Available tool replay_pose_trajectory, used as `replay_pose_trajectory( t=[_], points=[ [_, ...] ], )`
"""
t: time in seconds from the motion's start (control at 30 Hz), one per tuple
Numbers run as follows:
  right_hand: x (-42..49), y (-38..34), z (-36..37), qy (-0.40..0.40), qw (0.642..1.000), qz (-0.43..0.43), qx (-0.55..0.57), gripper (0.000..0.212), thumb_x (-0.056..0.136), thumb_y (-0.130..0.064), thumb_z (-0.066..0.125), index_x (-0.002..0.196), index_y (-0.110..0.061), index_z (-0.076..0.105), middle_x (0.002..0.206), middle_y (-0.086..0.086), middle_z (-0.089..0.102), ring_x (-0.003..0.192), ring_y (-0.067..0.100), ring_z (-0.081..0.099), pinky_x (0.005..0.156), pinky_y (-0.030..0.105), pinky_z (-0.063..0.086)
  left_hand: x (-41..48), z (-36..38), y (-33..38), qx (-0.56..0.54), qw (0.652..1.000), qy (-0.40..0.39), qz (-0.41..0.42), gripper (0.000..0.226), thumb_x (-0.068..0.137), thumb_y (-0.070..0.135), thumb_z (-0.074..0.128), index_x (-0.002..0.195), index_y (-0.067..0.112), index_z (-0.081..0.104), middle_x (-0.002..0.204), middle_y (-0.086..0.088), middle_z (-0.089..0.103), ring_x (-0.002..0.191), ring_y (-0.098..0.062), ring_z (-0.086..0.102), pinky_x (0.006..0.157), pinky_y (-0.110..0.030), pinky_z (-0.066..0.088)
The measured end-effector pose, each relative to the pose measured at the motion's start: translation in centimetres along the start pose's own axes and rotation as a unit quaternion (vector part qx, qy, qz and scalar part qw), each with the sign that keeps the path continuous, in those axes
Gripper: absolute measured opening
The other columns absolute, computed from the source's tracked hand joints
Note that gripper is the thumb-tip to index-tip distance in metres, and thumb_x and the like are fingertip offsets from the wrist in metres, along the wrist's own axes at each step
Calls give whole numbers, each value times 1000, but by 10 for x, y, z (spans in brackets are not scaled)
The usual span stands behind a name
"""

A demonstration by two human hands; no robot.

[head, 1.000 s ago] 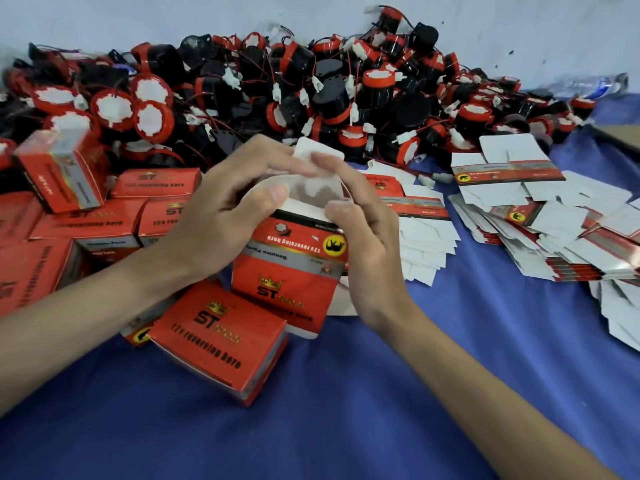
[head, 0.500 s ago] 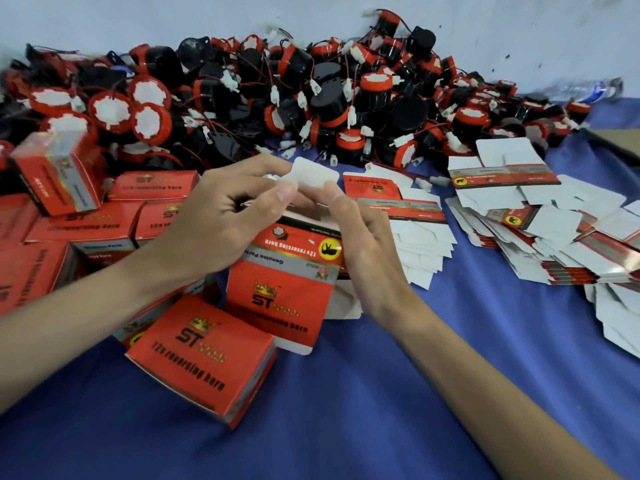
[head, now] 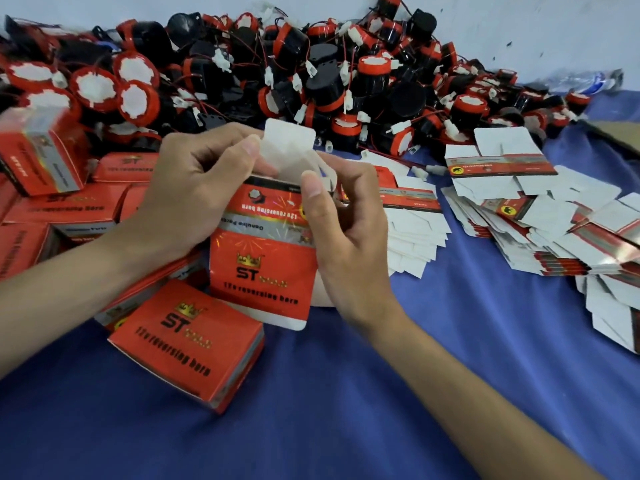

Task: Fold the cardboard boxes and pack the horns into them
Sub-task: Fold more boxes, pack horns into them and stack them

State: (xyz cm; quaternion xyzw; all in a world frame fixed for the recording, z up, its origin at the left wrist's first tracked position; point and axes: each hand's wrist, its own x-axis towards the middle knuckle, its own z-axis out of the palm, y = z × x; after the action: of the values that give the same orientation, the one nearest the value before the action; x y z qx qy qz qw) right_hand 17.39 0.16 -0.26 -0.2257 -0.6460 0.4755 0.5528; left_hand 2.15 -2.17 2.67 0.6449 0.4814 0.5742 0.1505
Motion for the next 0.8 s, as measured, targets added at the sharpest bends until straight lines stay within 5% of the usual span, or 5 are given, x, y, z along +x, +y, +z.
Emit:
replay_pose_trajectory(
  t=[0.27, 0.43, 0.57, 0.7, 0.8],
  points=[
    [7, 2, -2, 1, 1000, -10, -20, 24, 88, -40, 51, 96, -19, 59, 88, -8, 55, 80, 7, 53, 71, 34, 44, 2, -1, 0, 47, 998, -34, 20, 35, 96, 24, 39, 87, 5, 68, 89, -8, 67, 80, -21, 65, 68, -36, 51],
    [4, 3, -1, -6, 1000, 8, 16, 24, 88, -40, 52, 110, -29, 50, 95, -15, 58, 78, 6, 60, 65, 36, 55, 3, 0, 1, 71, 996, -26, 55, 17, 96, 23, 38, 87, 28, 52, 89, 21, 65, 79, 0, 60, 68, -13, 44],
    [7, 6, -4, -6, 999, -26, -17, 22, 93, -34, 48, 105, -17, 57, 96, 7, 61, 86, 24, 63, 71, 50, 53, 4, 3, 1, 32, 998, -32, 38, 4, 94, 28, 44, 97, 27, 44, 79, -26, 59, 70, -46, 55, 59, -50, 45],
    [7, 14, -7, 19, 996, -55, -73, 27, 94, -24, 46, 91, -1, 60, 89, 8, 61, 82, 20, 58, 72, 33, 48, 6, 4, 1, 54, 997, -56, -6, 17, 91, 35, 49, 82, 25, 59, 85, 1, 68, 76, -13, 65, 65, -23, 49],
    [5, 19, -5, 27, 993, -67, -92, 29, 94, -19, 46, 86, 4, 63, 91, 10, 63, 83, 15, 59, 73, 24, 45, 7, 3, -1, 61, 996, -68, -3, 30, 90, 34, 53, 70, 14, 65, 75, -4, 65, 71, -19, 63, 64, -26, 47]
  ],
)
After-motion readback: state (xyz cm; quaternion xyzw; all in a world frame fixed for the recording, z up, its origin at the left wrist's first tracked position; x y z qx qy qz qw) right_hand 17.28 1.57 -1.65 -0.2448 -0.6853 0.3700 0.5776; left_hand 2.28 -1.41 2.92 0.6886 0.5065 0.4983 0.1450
